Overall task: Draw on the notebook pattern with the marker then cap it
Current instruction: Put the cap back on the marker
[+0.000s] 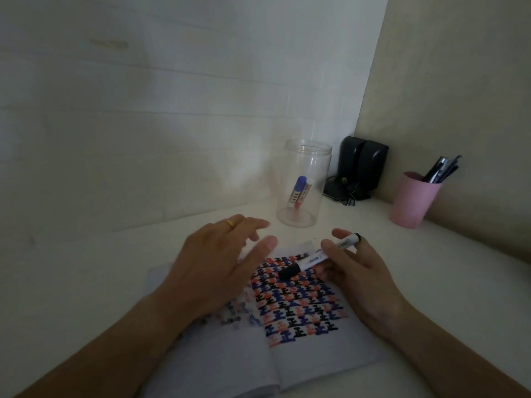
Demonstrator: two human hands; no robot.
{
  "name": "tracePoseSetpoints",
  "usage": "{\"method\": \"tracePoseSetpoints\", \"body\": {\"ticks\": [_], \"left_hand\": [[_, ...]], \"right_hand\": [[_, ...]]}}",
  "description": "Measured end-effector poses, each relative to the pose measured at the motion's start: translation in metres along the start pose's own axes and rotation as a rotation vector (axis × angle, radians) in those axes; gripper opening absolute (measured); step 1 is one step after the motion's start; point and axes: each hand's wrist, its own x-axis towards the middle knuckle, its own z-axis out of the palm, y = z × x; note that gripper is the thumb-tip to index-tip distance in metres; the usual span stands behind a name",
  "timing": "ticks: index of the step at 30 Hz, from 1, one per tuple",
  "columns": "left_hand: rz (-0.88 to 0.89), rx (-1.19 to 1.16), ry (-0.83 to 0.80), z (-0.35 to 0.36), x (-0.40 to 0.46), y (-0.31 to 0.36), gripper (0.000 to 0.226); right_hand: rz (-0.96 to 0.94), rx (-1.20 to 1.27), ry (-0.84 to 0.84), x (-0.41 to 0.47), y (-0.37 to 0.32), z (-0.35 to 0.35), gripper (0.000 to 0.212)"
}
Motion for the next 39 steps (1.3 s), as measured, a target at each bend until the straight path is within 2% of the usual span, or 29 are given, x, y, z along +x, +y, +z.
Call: {"method": "tracePoseSetpoints", "body": {"ticks": [1,2,6,9,13,16,19,24,30,39], "left_hand": [[0.003,0.01,0.078,-0.019,0.01,0.007,0.046],[-0.007,0.04,0.089,-0.018,0.009,0.007,0.045],[-0.056,0.174,0.02,0.001,0.0,-0.008,0.046],[-0.142,0.259,0.025,-0.003,-0.002,-0.02,0.045],[-0.174,0.294,-0.008,0.002,-0.003,-0.027,0.044],[-0.178,0.3,-0.026,0.007,-0.01,-0.027,0.044],[-0.163,0.306,-0.049,0.01,-0.014,-0.027,0.046],[-0.151,0.3,-0.049,0.013,-0.014,-0.03,0.048],[-0.16,0.296,-0.047,0.015,-0.014,-0.031,0.051],[-0.155,0.307,-0.044,0.015,-0.014,-0.032,0.05]], "right_hand": [[-0.073,-0.068,0.039,0.0,-0.024,-0.004,0.051],[-0.049,-0.089,0.047,0.001,-0.019,-0.006,0.049],[0.057,-0.265,0.034,0.007,-0.001,0.007,0.047],[-0.169,-0.344,0.071,0.032,-0.033,0.021,0.051],[-0.627,-0.469,0.315,0.075,-0.096,0.035,0.049],[-0.752,-0.529,0.399,0.101,-0.113,0.044,0.036],[-0.72,-0.722,0.37,0.129,-0.105,0.046,0.028],[-0.614,-1.1,0.199,0.154,-0.08,0.054,0.034],[-0.567,-1.225,0.126,0.16,-0.065,0.059,0.033],[-0.544,-1.269,0.082,0.154,-0.069,0.056,0.037]]}}
